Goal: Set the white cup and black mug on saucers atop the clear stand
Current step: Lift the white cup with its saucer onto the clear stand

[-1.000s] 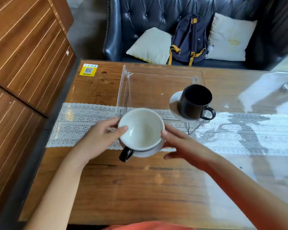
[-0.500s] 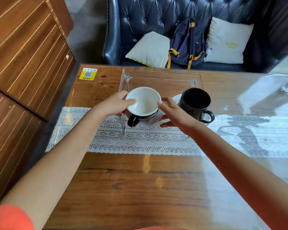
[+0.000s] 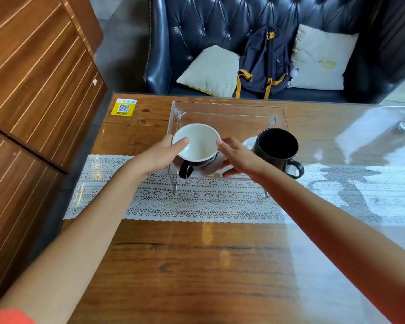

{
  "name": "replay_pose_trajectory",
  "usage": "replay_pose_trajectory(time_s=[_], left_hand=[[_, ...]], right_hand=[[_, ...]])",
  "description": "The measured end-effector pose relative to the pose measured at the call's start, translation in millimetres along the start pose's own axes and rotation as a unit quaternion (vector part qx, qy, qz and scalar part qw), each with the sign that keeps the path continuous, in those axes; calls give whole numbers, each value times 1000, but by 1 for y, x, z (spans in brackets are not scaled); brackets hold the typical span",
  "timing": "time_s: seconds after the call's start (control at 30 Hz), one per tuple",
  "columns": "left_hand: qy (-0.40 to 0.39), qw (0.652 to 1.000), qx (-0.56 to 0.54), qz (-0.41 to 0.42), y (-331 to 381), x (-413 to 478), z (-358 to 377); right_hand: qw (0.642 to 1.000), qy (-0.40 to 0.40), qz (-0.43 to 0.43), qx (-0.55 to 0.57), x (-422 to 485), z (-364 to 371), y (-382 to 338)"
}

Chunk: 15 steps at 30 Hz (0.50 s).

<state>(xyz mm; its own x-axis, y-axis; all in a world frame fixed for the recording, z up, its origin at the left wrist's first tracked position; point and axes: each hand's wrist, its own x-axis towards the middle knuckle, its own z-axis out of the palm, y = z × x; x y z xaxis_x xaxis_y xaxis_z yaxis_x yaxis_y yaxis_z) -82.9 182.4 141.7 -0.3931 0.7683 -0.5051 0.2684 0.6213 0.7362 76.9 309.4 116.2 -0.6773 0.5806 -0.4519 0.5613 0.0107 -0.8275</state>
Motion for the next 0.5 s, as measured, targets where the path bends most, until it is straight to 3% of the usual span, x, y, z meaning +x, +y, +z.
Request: replay_pose_trajectory(time_s=[0.1, 0.33, 0.5], left_hand=[[-18, 998, -62, -3, -10, -6, -2], [2, 997, -83, 0, -21, -16, -3], [93, 988, -122, 26, -28, -15, -12]], right_hand=[[999, 22, -9, -29, 6, 1, -6], [991, 41, -43, -117, 9, 2, -12], [981, 33, -65, -179, 7, 3, -13]])
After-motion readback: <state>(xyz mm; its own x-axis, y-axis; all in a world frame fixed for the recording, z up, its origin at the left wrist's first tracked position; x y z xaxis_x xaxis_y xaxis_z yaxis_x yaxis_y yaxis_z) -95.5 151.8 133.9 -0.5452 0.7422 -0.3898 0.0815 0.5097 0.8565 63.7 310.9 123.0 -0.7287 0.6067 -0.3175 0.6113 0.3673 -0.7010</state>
